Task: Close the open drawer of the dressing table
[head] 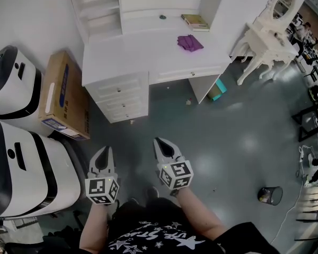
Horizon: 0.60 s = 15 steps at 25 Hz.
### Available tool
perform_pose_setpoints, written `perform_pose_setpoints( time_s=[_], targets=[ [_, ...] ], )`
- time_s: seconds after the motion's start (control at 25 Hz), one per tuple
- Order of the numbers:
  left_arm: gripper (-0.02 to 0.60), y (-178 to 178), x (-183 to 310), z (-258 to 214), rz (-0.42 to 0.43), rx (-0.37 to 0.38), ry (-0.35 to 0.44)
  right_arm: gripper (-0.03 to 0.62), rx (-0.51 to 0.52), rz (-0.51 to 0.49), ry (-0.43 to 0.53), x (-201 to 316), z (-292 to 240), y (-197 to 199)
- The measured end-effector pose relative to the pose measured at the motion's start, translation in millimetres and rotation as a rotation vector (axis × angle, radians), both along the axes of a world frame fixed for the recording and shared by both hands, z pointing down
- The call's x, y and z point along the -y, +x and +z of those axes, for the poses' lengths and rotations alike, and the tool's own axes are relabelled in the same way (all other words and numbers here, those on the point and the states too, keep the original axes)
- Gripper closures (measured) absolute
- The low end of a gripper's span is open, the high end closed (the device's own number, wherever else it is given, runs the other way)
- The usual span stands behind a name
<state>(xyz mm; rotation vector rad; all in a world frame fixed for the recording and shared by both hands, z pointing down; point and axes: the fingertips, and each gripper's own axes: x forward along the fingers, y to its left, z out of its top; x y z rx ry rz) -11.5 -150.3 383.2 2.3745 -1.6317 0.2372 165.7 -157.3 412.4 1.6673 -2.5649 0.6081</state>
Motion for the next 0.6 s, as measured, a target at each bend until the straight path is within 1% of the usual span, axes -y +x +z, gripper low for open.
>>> perform_pose_setpoints(
  time_s=[0.16, 0.28, 0.48, 0.6],
  targets=[
    [0.572, 2.6, -9.0, -10.0, 0.016, -0.012, 0.027, 0.591, -0.022, -0.05, 0.028, -15.8, -11.1, -10.9],
    [0.572, -1.9, -21.8, -16.9, 0.027, -0.028, 0.046, 0.591, -0.04, -0.067, 0.037, -32.0, -16.9, -22.6],
    [0.572, -22.1, -62.3, -19.3, 0.029, -0.038, 0.048, 0.591, -0.071, -0.08, 0.021, -75.6, -21.6, -47.8],
    [0.572, -35.2, -89.4, -22.6, 0.025, -0.067, 0.044, 0.591, -0.083, -0.087, 0.042, -101.9, -30.9, -63.7]
  ],
)
